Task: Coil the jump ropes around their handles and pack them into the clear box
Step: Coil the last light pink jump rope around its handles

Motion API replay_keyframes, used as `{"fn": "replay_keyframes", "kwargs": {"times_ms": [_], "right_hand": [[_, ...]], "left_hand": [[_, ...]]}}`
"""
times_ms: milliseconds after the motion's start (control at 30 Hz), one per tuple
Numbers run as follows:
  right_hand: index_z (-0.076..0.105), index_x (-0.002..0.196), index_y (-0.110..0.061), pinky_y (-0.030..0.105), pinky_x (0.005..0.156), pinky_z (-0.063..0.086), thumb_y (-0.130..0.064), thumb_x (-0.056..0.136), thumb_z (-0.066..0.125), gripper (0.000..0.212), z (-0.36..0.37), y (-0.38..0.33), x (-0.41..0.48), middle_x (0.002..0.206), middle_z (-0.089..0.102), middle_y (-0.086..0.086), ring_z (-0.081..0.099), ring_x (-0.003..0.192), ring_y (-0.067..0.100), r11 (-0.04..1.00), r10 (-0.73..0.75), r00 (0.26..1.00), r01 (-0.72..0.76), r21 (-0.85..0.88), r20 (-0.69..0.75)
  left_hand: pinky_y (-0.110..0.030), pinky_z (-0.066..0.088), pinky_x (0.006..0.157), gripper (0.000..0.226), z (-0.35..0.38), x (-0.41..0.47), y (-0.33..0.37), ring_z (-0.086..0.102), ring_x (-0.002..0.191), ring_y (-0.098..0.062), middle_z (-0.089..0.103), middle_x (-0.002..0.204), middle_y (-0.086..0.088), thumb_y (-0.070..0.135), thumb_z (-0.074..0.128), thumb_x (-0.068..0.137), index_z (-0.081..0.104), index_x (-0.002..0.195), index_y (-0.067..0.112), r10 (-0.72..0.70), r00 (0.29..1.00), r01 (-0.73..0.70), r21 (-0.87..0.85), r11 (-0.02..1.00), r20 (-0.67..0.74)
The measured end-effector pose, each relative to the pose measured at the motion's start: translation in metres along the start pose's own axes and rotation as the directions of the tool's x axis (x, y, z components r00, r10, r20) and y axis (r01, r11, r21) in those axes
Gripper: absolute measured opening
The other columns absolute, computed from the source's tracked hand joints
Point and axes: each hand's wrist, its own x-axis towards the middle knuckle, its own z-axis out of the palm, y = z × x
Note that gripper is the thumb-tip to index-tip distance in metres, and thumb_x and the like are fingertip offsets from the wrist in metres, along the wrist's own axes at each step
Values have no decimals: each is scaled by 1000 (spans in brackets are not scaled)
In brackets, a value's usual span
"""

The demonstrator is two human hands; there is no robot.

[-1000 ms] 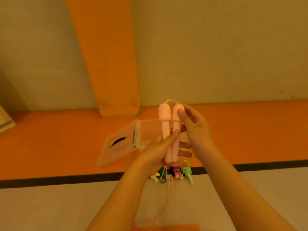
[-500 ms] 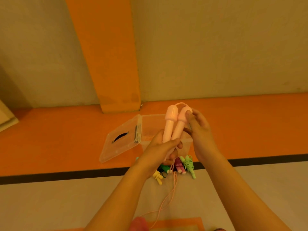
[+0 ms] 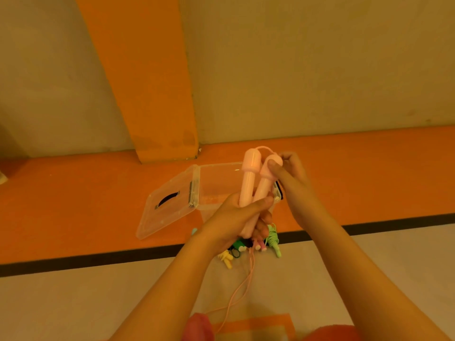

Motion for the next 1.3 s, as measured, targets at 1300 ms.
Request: {"fn": "replay_keyframes", "kwargs": {"times_ms": [1300], "right_hand": [[60,77,-9,23,49,37,-15,99,41,30,0,32,88,54,45,0,42,47,12,937,74,997,-57,-343,36]], "left_hand": [[-18,26,35,11,-80,114,27,31,35,-7,48,54,3,15,59,93,49,88,11,312,821,-418,-133,899,-478]]}}
